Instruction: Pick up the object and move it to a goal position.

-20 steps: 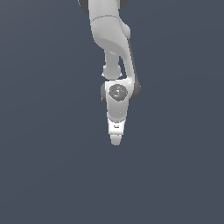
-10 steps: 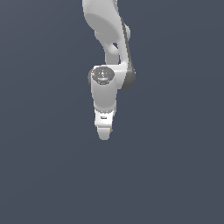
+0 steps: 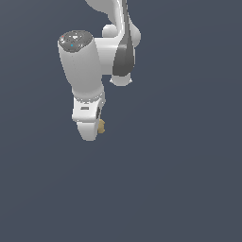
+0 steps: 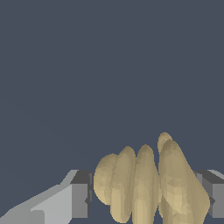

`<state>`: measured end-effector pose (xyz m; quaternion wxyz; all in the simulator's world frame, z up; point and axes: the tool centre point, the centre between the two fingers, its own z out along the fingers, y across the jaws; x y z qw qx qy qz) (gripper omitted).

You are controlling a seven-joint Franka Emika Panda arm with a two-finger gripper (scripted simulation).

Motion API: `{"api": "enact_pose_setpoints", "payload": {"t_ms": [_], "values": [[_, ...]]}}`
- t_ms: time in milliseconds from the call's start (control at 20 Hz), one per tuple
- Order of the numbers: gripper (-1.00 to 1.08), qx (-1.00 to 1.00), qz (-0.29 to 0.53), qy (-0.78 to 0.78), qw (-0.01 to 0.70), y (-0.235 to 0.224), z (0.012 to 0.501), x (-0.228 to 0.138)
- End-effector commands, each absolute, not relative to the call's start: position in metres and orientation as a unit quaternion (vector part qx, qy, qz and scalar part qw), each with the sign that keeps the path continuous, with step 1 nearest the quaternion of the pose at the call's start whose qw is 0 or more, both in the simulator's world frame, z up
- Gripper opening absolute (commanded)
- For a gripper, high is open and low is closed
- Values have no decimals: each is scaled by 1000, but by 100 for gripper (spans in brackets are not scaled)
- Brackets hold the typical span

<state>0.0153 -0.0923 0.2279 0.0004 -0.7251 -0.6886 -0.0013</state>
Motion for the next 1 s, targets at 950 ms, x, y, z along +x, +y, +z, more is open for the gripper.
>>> {"api": "enact_pose_setpoints", "payload": {"t_ms": [950], "values": [[-100,-726,0,-688,0,-186,371,39]]}}
